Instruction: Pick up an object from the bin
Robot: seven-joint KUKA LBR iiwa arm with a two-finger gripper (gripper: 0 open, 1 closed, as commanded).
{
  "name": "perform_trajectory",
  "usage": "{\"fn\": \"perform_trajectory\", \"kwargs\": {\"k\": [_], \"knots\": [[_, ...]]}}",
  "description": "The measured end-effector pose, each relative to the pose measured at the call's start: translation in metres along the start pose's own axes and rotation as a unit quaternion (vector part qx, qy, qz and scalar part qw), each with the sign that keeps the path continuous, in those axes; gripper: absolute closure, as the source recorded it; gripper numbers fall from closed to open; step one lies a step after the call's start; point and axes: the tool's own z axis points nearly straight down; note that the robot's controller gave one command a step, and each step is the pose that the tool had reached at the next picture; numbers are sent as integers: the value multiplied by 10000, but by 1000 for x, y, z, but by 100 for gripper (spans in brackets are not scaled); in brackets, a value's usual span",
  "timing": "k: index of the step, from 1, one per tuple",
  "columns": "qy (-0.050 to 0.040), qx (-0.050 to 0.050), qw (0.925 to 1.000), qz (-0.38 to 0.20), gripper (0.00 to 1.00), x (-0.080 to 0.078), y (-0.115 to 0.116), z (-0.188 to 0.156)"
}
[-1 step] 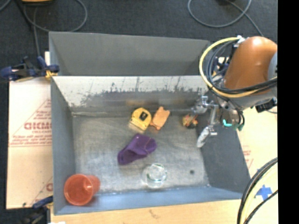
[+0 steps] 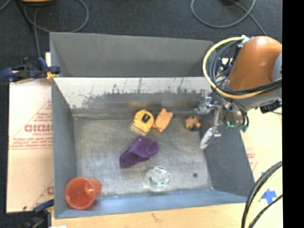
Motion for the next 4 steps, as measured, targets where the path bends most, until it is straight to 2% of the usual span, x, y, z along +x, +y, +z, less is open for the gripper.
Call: {"fn": "perform_trajectory", "kwargs": {"k": [1,2,3,4], "knots": [[-26,4,9994,-331,0,-14,21,49],[17,-5,9984,-563,0,-37,57,71],[-112,10,9957,-915,0,-55,77,106],[-83,-6,9955,-948,100,-53,76,100]]}}
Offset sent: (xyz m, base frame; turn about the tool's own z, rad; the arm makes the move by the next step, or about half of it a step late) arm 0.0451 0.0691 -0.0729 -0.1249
